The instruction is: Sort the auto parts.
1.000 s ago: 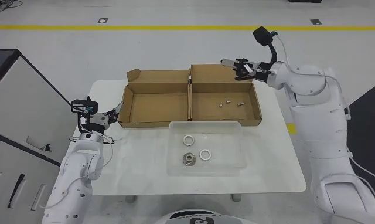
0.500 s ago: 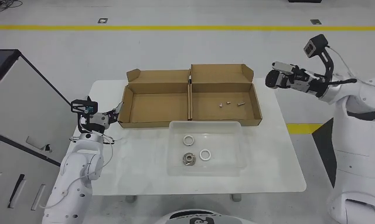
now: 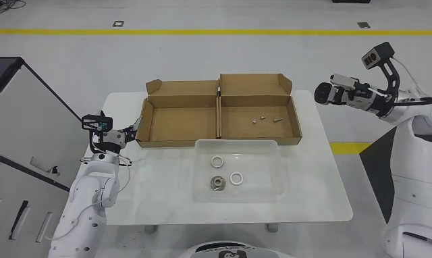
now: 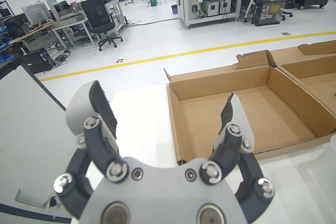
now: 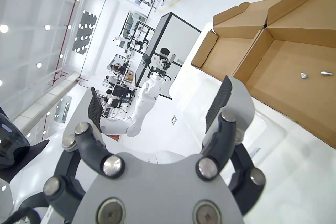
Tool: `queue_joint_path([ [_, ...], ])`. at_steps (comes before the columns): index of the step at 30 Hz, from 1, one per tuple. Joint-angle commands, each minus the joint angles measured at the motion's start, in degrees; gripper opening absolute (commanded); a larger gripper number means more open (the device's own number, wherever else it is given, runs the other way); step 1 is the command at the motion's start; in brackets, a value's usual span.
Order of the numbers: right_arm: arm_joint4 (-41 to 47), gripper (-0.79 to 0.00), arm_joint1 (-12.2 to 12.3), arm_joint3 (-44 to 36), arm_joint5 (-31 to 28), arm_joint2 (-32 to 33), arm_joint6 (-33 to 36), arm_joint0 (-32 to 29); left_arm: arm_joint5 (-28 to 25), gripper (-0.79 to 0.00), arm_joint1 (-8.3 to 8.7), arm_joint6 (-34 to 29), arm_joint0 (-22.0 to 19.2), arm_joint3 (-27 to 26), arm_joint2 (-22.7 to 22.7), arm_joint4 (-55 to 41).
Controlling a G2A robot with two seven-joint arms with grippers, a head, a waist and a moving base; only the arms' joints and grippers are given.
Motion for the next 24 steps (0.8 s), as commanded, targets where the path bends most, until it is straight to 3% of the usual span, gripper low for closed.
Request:
queue_joint_path([
  [1,0.0,0.0,0.0,0.0,0.0,0.0,0.0,0.0,0.0,0.0,0.0,0.0,0.0,0.0,0.0,0.0],
  [5,0.0,0.0,0.0,0.0,0.0,0.0,0.0,0.0,-3.2,0.0,0.26,-1.0,0.5,-3.0,-0.6,2.4],
  [10,0.0,0.0,0.0,0.0,0.0,0.0,0.0,0.0,-11.2,0.0,0.76,-10.1,0.6,-11.6,-0.2,4.1],
  [16,0.0,0.0,0.0,0.0,0.0,0.0,0.0,0.0,-19.0,0.0,1.02,-30.0,-2.9,-19.2,2.9,-2.0],
  [24,0.0,0.0,0.0,0.0,0.0,0.0,0.0,0.0,-26.1,0.0,1.21,-53.3,-11.3,-25.0,12.3,-6.3],
])
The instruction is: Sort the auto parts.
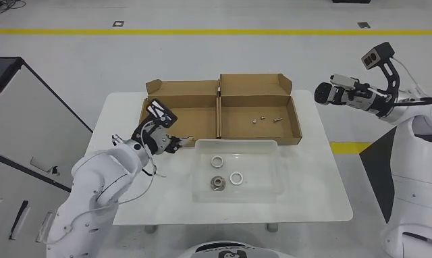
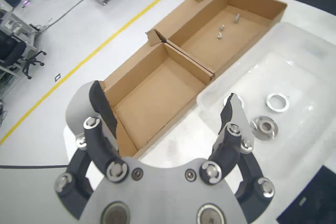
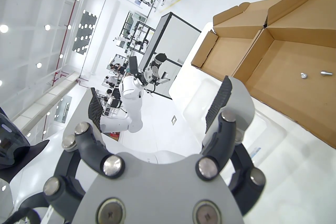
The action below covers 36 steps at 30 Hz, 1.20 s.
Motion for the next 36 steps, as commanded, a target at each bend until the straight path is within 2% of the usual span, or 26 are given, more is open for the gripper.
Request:
queue_joint_path([
  [1,0.0,0.0,0.0,0.0,0.0,0.0,0.0,0.0,-1.2,0.0,-0.01,-7.2,-2.6,-0.9,3.2,-1.0],
  [7,0.0,0.0,0.0,0.0,0.0,0.0,0.0,0.0,-2.0,0.0,-0.55,-23.0,-11.2,-1.1,13.6,-5.3],
  [14,0.0,0.0,0.0,0.0,0.0,0.0,0.0,0.0,1.5,0.0,-2.1,-31.4,-22.2,4.2,25.0,-11.6],
  [22,0.0,0.0,0.0,0.0,0.0,0.0,0.0,0.0,5.4,0.0,-4.7,-35.3,-34.4,14.1,39.1,-19.5],
  [25,0.0,0.0,0.0,0.0,0.0,0.0,0.0,0.0,6.2,0.0,-6.02,-35.8,-37.8,17.7,42.9,-22.0],
  [36,0.0,0.0,0.0,0.0,0.0,0.0,0.0,0.0,8.9,0.0,-9.59,-31.9,-43.7,29.9,50.2,-26.4],
])
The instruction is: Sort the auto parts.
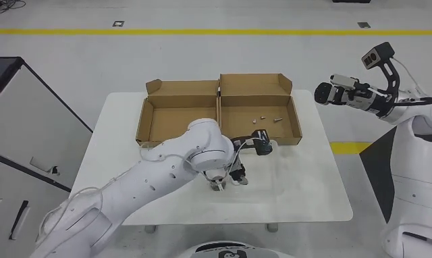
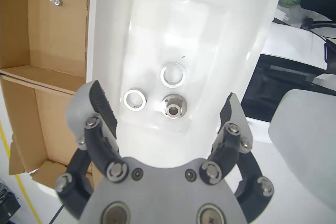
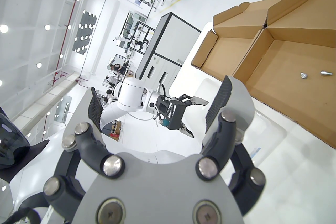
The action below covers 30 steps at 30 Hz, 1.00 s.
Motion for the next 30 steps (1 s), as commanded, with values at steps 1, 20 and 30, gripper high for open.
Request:
queue_joint_path([
  [1,0.0,0.0,0.0,0.0,0.0,0.0,0.0,0.0,0.4,0.0,-0.6,0.3,-0.8,2.1,1.1,-0.7],
  [20,0.0,0.0,0.0,0.0,0.0,0.0,0.0,0.0,0.6,0.0,-1.67,0.7,-2.4,4.6,2.9,-0.8],
  [30,0.0,0.0,0.0,0.0,0.0,0.0,0.0,0.0,-0.9,0.0,-3.25,-4.6,-6.0,5.5,6.1,-1.8],
])
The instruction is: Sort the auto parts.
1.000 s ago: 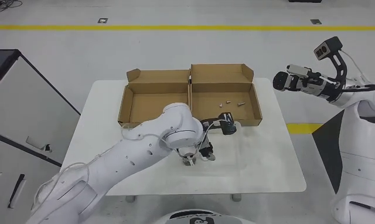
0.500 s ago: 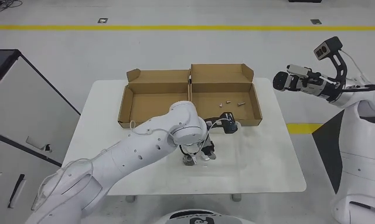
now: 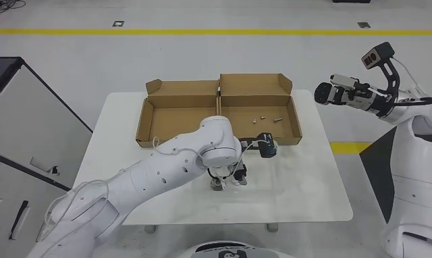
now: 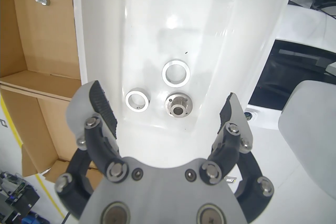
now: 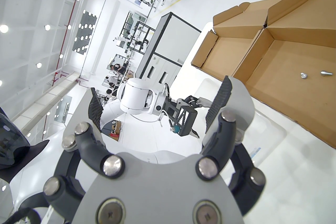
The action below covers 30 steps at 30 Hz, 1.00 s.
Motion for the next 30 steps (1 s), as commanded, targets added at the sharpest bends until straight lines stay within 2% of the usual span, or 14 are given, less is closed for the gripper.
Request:
queue_joint_path([
  [1,0.0,0.0,0.0,0.0,0.0,0.0,0.0,0.0,1.1,0.0,-0.76,-1.4,-1.1,1.1,1.1,-0.8],
  [8,0.0,0.0,0.0,0.0,0.0,0.0,0.0,0.0,1.5,0.0,-2.81,-0.9,-3.9,5.7,3.3,-1.8],
  [10,0.0,0.0,0.0,0.0,0.0,0.0,0.0,0.0,1.1,-0.077,-3.32,-0.7,-4.3,6.9,4.0,-1.9],
  [13,0.0,0.0,0.0,0.0,0.0,0.0,0.0,0.0,0.8,-0.249,-4.11,-0.5,-4.8,8.5,5.1,-2.1],
  [14,0.0,0.0,0.0,0.0,0.0,0.0,0.0,0.0,0.5,-0.28,-4.34,-0.2,-4.8,8.9,5.4,-2.2],
  [18,0.0,0.0,0.0,0.0,0.0,0.0,0.0,0.0,0.0,-0.262,-4.98,0.1,-5.0,10.6,6.2,-2.4],
  [20,0.0,0.0,0.0,0.0,0.0,0.0,0.0,0.0,-0.2,-0.292,-5.19,-0.1,-5.0,11.4,6.6,-2.3],
  [22,0.0,0.0,0.0,0.0,0.0,0.0,0.0,0.0,-0.4,-0.357,-5.39,0.1,-4.9,12.1,6.9,-2.3],
  [24,0.0,0.0,0.0,0.0,0.0,0.0,0.0,0.0,-0.8,-0.329,-5.56,0.4,-4.9,12.8,7.0,-2.3],
  [28,0.0,0.0,0.0,0.0,0.0,0.0,0.0,0.0,-1.6,-0.366,-5.87,0.4,-5.0,13.9,7.5,-2.1],
  [30,0.0,0.0,0.0,0.0,0.0,0.0,0.0,0.0,-1.5,-0.351,-6.09,0.3,-5.2,14.7,8.0,-1.7],
])
